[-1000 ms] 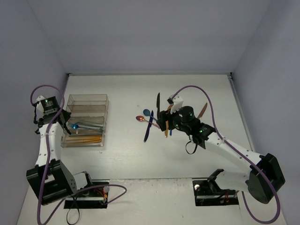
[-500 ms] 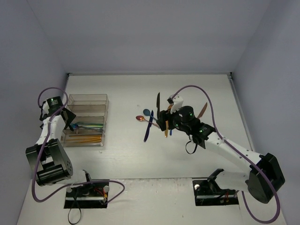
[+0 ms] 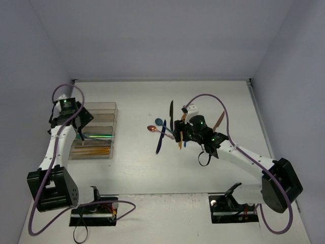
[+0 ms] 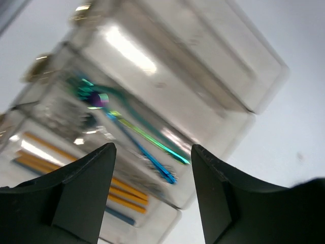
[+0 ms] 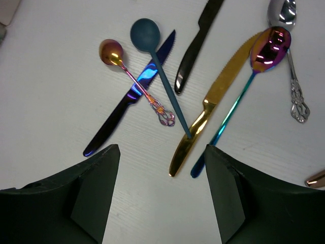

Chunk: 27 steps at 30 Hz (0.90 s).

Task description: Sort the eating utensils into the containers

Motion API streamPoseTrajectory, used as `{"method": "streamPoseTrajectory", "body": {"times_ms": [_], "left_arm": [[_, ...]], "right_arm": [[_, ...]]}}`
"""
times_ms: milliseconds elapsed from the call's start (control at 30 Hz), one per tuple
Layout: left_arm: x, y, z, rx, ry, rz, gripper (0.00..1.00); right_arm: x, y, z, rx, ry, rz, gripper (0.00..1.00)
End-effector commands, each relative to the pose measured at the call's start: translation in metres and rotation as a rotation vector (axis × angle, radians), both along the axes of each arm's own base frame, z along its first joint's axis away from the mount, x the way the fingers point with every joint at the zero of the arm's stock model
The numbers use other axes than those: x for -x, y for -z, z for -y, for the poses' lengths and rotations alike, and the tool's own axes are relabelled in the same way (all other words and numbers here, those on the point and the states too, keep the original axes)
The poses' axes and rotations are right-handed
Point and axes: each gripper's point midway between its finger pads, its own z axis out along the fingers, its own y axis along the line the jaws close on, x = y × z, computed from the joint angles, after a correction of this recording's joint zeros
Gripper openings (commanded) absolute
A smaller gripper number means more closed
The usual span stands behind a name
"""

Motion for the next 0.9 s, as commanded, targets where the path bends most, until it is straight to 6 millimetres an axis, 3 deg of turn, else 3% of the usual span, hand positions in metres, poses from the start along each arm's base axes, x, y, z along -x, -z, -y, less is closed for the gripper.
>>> {"method": "streamPoseTrajectory", "body": {"times_ms": [0, 67, 133, 200, 367, 533, 600, 700, 867], "left_arm": [[-0.015, -0.047, 0.088, -0.029, 0.303, 0.098, 0.58], [-0.013, -0.044, 0.129, 0.005, 0.379, 0.1, 0.58], [-0.008, -0.03, 0.16, 0.062, 0.392, 0.067, 0.58], [-0.002, -0.021, 0.204, 0.126, 0.434, 0.062, 0.58], [-0.009, 0.007, 0.263, 0.186, 0.448, 0.053, 0.58], [-0.026, 0.042, 0.299, 0.214, 0.443, -0.031, 0.58], [-0.035, 0.044, 0.309, 0.22, 0.429, -0.026, 0.58], [-0.044, 0.061, 0.322, 0.236, 0.409, -0.061, 0.58], [-0.049, 0.07, 0.335, 0.238, 0.39, -0.058, 0.58]], "right_arm": [[-0.02, -0.013, 0.005, -0.01, 0.082, 0.027, 0.64], [-0.022, -0.012, 0.006, -0.013, 0.093, 0.02, 0.64], [-0.021, -0.013, 0.009, -0.012, 0.105, 0.02, 0.64], [-0.021, -0.01, 0.015, 0.0, 0.129, 0.02, 0.64], [-0.016, -0.01, 0.022, -0.004, 0.154, 0.015, 0.64], [-0.009, -0.013, 0.03, -0.014, 0.17, 0.022, 0.64], [-0.006, -0.015, 0.034, -0.014, 0.178, 0.031, 0.64], [-0.003, -0.014, 0.04, -0.006, 0.184, 0.034, 0.64], [0.002, -0.014, 0.044, -0.012, 0.188, 0.035, 0.64]]}}
